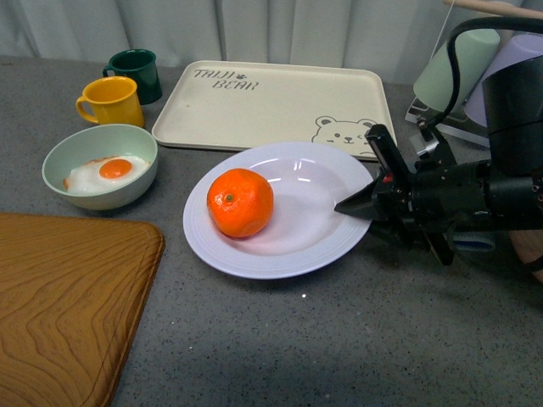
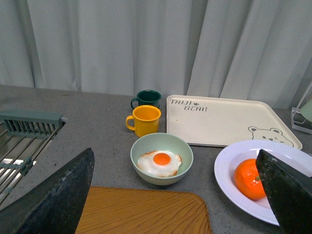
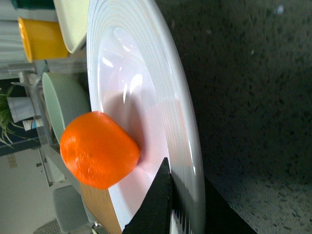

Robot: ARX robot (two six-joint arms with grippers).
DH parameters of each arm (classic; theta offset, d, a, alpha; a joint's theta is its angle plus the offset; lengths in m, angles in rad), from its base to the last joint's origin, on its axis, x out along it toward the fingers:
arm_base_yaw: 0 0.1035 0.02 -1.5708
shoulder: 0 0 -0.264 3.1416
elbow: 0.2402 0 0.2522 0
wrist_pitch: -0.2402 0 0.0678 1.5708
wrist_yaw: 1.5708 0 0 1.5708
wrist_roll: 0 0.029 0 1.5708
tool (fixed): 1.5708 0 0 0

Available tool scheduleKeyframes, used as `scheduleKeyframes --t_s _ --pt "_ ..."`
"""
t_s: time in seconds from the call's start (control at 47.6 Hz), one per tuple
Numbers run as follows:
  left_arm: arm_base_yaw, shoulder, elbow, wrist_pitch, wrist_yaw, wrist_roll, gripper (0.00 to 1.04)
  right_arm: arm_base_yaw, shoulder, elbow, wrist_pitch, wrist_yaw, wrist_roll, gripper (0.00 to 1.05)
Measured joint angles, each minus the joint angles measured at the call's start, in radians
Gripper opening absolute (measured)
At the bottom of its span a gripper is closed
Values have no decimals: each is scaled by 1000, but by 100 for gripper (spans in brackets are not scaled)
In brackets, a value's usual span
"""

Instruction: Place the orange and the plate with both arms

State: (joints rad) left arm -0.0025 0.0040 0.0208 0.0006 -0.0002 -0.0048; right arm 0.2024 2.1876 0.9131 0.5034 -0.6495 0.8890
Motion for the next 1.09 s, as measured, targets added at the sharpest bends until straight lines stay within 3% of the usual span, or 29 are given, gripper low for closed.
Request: scheduleKeyframes --t_s 0.126,0.336,0.756,1.091 --pt "0 0 0 0 0 0 98 -15 -24 -6 96 -34 17 4" --pt "0 0 0 0 0 0 98 -10 -35 32 108 -37 50 4" --pt "0 0 0 0 0 0 98 1 72 307 -29 -15 98 4" --pt "0 0 0 0 0 0 98 -6 282 665 -184 -11 134 4"
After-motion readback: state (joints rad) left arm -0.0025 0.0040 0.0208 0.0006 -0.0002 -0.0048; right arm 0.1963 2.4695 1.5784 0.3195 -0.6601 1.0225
